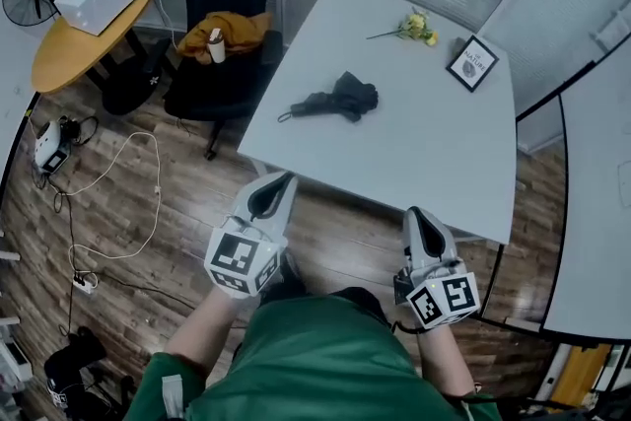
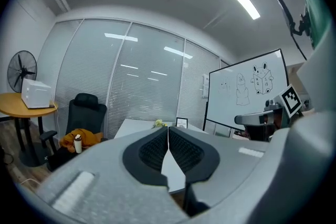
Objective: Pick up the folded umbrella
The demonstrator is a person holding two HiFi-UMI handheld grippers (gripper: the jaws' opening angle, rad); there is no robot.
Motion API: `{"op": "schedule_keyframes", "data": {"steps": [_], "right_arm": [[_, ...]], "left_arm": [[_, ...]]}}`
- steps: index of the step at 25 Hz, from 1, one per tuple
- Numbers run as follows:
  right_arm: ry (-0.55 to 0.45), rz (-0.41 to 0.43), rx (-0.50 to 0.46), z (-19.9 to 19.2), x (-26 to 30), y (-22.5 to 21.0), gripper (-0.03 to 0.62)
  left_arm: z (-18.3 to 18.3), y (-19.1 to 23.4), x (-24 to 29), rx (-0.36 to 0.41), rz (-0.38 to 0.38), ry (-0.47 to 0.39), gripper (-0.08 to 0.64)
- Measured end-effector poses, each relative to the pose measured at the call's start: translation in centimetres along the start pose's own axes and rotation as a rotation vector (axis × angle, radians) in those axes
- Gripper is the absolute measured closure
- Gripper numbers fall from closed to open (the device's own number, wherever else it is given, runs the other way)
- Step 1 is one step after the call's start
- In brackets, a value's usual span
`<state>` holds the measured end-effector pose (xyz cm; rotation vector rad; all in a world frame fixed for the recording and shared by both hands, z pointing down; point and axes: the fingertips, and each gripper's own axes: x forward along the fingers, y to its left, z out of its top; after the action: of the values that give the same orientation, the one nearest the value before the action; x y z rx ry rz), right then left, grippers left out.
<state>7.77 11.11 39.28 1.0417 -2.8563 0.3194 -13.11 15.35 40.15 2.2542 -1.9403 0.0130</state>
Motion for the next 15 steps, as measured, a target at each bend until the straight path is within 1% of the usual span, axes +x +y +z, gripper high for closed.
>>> {"op": "schedule_keyframes", "data": {"steps": [5, 9, 12, 15], "right_arm": [[0.024, -0.015, -0.004, 0.0, 3.6, 1.1, 0.589], [0.044, -0.024, -0.004, 0.4, 6.3, 0.1, 0.589], [0.051, -0.003, 0.001, 0.3, 8.6, -0.9, 0.589], [0.044, 0.027, 0.021, 0.4, 11.3, -2.4, 0.589]], "left_arm": [[-1.1, 4.0, 1.9, -0.017, -0.016, 0.023, 0.546], [-1.1, 6.2, 4.3, -0.026, -0.016, 0.024, 0.546], [-1.2, 7.3, 6.3, -0.007, 0.005, 0.010, 0.546], [-1.0, 8.1, 8.6, 0.031, 0.022, 0.011, 0.545]]}}
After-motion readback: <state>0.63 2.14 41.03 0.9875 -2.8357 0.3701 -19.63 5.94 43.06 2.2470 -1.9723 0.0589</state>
